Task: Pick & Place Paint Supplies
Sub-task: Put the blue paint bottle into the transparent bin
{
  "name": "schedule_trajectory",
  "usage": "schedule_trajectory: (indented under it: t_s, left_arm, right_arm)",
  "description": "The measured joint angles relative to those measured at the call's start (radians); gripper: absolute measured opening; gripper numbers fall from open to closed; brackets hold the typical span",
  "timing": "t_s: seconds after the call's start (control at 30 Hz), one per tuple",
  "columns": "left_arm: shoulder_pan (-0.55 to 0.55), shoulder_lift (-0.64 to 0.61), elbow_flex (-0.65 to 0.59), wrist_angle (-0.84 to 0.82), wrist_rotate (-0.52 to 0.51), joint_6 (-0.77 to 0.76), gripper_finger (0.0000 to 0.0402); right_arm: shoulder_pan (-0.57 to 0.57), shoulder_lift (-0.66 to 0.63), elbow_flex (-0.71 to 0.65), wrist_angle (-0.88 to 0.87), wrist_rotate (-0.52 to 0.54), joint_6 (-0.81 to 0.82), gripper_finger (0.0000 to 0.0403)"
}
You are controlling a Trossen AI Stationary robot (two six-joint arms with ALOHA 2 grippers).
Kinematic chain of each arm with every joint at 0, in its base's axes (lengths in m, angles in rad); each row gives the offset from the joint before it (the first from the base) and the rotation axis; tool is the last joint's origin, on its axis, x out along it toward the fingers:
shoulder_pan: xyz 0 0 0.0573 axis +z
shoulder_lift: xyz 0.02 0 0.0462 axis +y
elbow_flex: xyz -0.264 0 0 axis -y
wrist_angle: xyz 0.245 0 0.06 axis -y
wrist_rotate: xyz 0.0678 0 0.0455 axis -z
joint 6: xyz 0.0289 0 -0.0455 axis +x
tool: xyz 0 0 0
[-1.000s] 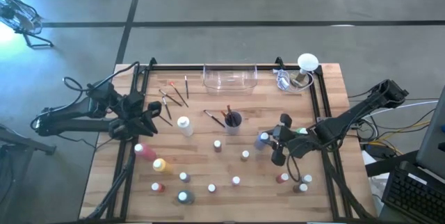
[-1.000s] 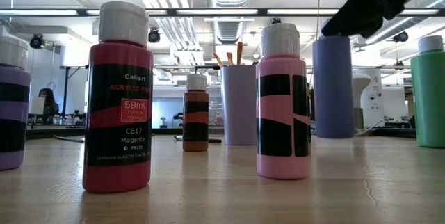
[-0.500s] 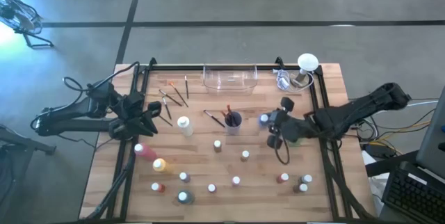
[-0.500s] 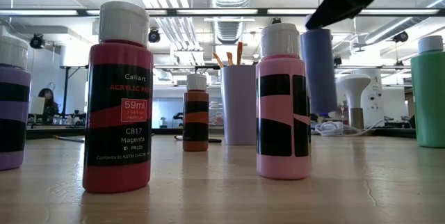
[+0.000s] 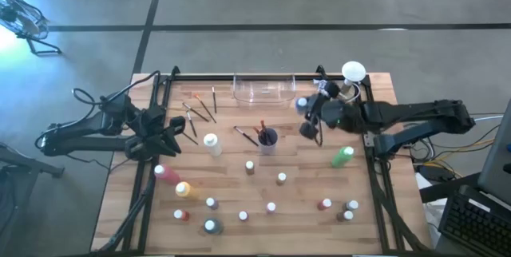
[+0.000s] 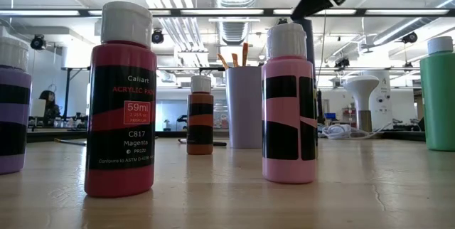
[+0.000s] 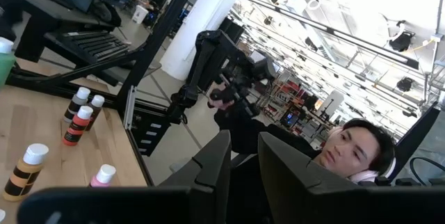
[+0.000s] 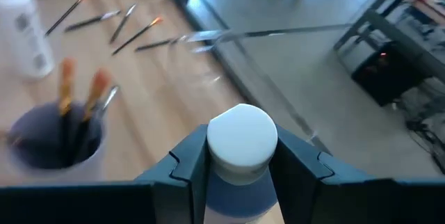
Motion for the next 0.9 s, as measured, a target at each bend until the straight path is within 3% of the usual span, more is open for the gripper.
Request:
schedule_trajectory:
  t_s: [0.17,0.53,0.73,0.9]
  left_arm:
    - [0.000,0.000,0.000,0.000,0.000,0.000,0.0081]
    - [0.000,0.000,0.000,0.000,0.000,0.000,0.0081]
    - [0.000,0.000,0.000,0.000,0.000,0.000,0.0081]
    - [0.000,0.000,0.000,0.000,0.000,0.000,0.0081]
  right_arm:
    - [-0.150,0.000,0.051,0.046,-0.146,-0.025,0.0123]
    - [-0.419,0.015,0.052,0.316,-0.504,-0.078,0.0121]
    - [-0.508,0.123,0.050,0.412,-0.590,-0.097,0.0117]
    - [-0.574,0.229,0.062,0.416,-0.599,-0.110,0.0117]
